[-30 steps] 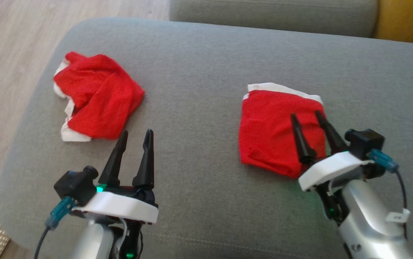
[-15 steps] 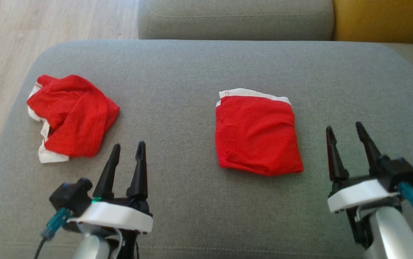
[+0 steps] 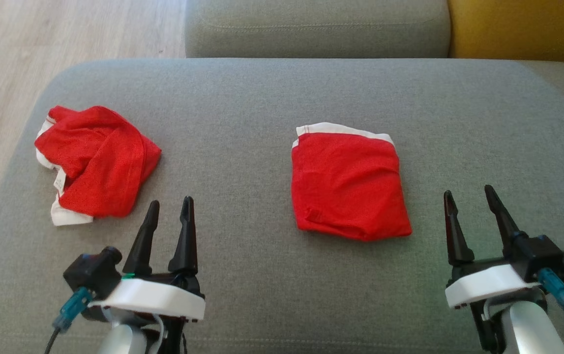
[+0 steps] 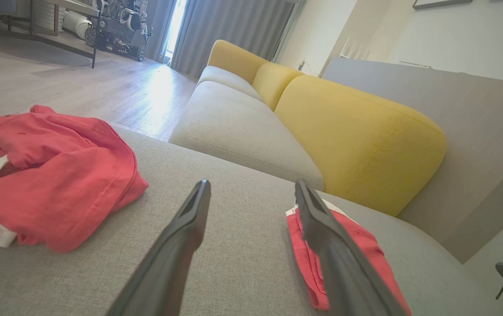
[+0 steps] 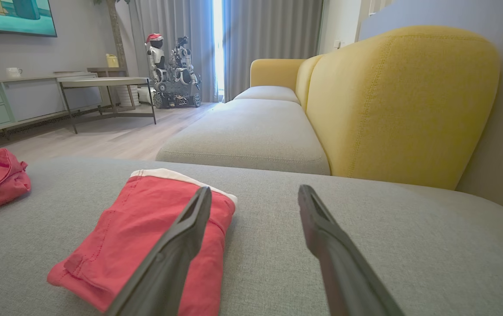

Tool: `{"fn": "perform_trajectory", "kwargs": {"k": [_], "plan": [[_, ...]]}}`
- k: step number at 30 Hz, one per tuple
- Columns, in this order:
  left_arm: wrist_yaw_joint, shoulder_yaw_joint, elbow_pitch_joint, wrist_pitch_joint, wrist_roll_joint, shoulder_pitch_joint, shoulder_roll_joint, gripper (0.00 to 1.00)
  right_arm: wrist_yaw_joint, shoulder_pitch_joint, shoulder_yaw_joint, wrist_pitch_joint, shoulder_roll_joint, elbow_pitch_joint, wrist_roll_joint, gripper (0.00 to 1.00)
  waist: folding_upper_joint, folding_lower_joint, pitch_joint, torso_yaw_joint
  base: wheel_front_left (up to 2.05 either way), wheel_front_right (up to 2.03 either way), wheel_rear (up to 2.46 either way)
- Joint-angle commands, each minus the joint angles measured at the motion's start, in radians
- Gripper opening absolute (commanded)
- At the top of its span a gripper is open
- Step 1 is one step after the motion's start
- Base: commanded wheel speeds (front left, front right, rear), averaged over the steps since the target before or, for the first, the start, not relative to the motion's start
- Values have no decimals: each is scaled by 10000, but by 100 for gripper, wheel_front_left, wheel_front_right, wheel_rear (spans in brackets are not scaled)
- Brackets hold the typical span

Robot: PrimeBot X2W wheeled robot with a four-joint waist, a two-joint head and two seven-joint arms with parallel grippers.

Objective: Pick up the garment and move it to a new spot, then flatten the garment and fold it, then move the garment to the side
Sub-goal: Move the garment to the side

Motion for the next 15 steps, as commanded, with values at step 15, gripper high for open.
{"fn": "perform_trajectory", "kwargs": {"k": [15], "plan": [[-142,63,-475,-92,0,-908,10,100,-9,-1915,485,901,-5,914,1693,100,0,0,1296,698,0,0,0]]}}
